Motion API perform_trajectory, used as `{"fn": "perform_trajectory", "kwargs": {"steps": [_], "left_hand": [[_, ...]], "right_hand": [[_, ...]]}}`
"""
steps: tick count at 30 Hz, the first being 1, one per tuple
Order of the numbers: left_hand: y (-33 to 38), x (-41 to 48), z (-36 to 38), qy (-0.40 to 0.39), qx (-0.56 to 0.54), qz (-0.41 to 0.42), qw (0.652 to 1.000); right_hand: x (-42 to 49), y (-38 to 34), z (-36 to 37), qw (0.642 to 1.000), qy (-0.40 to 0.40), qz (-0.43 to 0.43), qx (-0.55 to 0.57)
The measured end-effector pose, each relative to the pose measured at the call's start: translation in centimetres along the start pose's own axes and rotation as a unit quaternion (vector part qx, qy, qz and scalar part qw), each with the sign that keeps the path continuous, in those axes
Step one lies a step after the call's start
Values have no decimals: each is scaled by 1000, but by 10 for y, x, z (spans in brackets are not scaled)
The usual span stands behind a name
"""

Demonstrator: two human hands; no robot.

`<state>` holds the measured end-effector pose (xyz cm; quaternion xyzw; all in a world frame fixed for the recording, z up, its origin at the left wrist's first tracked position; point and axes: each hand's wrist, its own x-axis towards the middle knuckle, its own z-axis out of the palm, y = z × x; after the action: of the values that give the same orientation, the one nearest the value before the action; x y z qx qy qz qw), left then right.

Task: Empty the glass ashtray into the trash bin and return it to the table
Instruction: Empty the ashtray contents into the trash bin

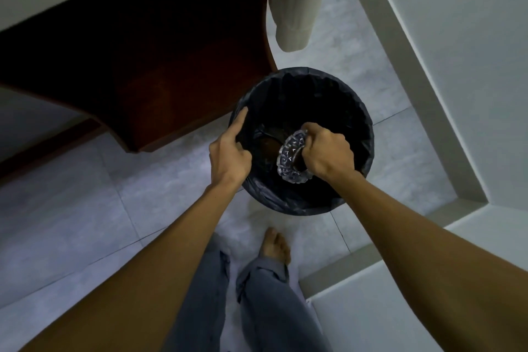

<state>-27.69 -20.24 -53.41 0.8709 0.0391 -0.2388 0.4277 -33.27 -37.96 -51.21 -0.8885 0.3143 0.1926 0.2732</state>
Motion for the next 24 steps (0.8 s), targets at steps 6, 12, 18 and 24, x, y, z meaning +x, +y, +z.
{"fn": "perform_trajectory", "kwargs": {"steps": [6,12,18,24], "left_hand": [[15,-7,1,-10,-17,-3,1000],[21,-12,1,-18,-14,4,1000],[20,-15,0,-22,-19,7,1000],[12,-19,-5,-25,-10,13,1000]], "right_hand": [[-2,-7,-9,998,-26,-9,-55],[2,-8,-10,994,-42,-26,-96],[2,-9,-9,976,-5,-71,-204],[-1,-5,-11,971,-13,-51,-234]]}}
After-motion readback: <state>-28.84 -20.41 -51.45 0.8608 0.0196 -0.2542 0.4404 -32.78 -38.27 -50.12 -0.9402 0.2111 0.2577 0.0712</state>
